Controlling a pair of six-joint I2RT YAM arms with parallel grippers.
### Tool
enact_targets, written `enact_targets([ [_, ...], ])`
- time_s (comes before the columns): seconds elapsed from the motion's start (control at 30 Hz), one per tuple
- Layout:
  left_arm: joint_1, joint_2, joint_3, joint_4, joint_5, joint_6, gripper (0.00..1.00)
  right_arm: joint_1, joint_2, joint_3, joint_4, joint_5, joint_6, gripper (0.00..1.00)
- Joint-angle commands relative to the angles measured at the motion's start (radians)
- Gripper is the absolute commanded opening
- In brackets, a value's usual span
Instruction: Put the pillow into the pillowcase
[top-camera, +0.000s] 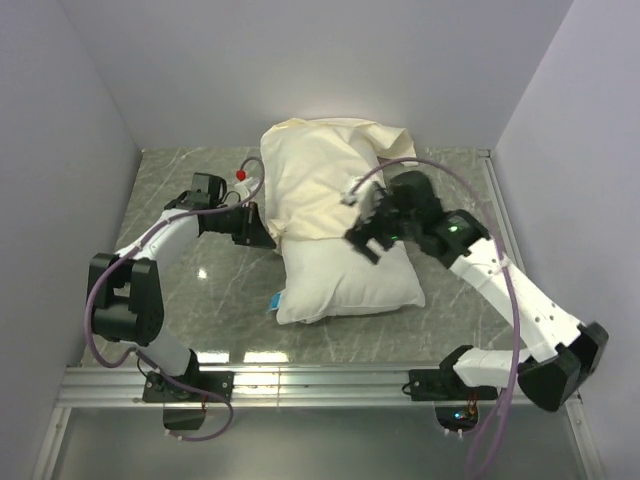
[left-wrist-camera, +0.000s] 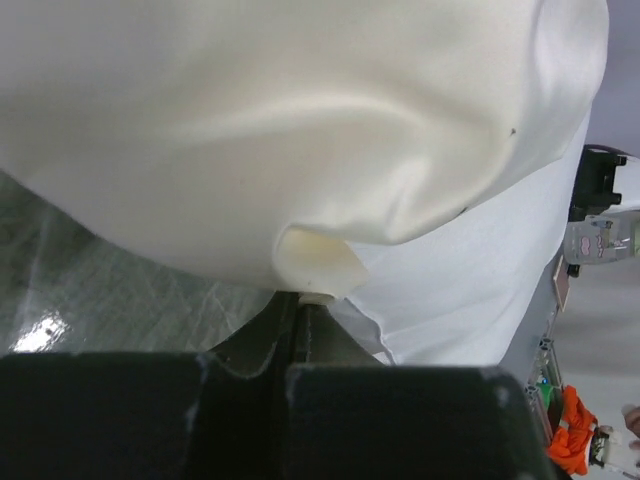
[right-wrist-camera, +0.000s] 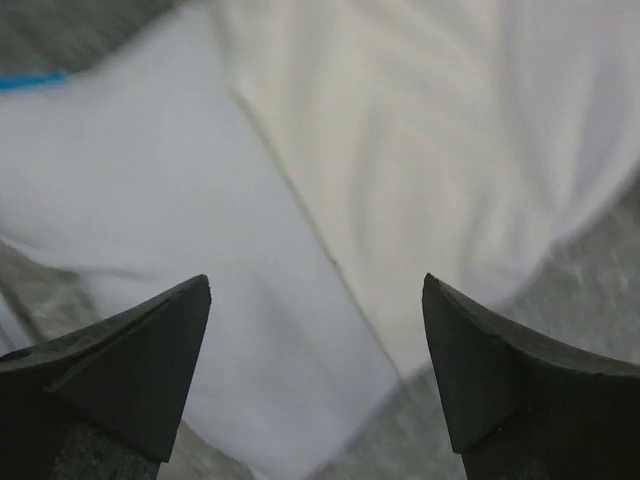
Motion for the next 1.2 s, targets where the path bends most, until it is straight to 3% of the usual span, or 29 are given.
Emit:
enact_targets([
  [0.0,0.038,-0.001,0.027,-0.042,0.029,0.051,0.00,-0.296,-0.104,-0.084,0.007,-0.052,-0.111,0.91],
  [0.07,0.049,0.013,0.034,-0.054,0.012,0.065,0.00,-0.478,-0.098,-0.151,0.025,-0.080,-0.154,0.84],
  [0.17,0.069,0.039,0.051,-0.048,-0.013,0.067,0.00,-0.597,-0.084,-0.290,0.089,-0.070,-0.273,0.76],
  [0.3,0.104,0.099,0.111,-0.062,-0.053,0.068,0.00,-0.625,-0.034,-0.431,0.217,-0.044,-0.335,0.68],
  [0.5,0.101,0.138,0.185,-0.145,-0.083,0.157,0.00,-0.591,0.031,-0.463,0.052,-0.173,-0.396,0.62],
  [0.6,0.022,0.090,0.127,-0.218,-0.073,0.209,0.00,-0.502,-0.045,-0.445,-0.019,-0.214,-0.358,0.63],
  [0.77,-0.037,-0.037,-0.013,-0.127,-0.019,0.089,0.00,-0.465,-0.281,-0.374,0.011,-0.130,-0.358,0.89],
  [0.83,-0.036,-0.030,-0.004,-0.119,-0.007,0.087,0.00,-0.406,-0.370,-0.375,0.039,-0.065,-0.383,0.94],
  [0.87,-0.036,-0.019,0.004,-0.108,-0.004,0.046,0.00,-0.264,-0.432,-0.383,0.053,-0.011,-0.392,0.95],
  [0.93,-0.034,-0.008,0.027,-0.093,0.007,0.029,0.00,-0.095,-0.454,-0.382,0.088,0.125,-0.380,0.95],
  [0.97,-0.034,0.002,0.034,-0.074,0.028,0.000,0.00,0.009,-0.431,-0.371,0.100,0.263,-0.354,0.95],
  [1.0,-0.034,0.009,0.042,-0.068,0.039,-0.014,0.00,0.179,-0.409,-0.368,0.132,0.329,-0.344,0.95],
  [1.03,-0.034,0.013,0.059,-0.063,0.048,-0.027,0.00,0.269,-0.385,-0.372,0.167,0.394,-0.341,0.95],
  [1.07,-0.036,0.022,0.067,-0.062,0.056,-0.040,0.00,0.332,-0.335,-0.398,0.215,0.499,-0.369,0.96],
  [1.17,-0.036,0.025,0.096,-0.076,0.061,-0.028,0.00,0.446,-0.227,-0.426,0.358,0.545,-0.460,0.96],
])
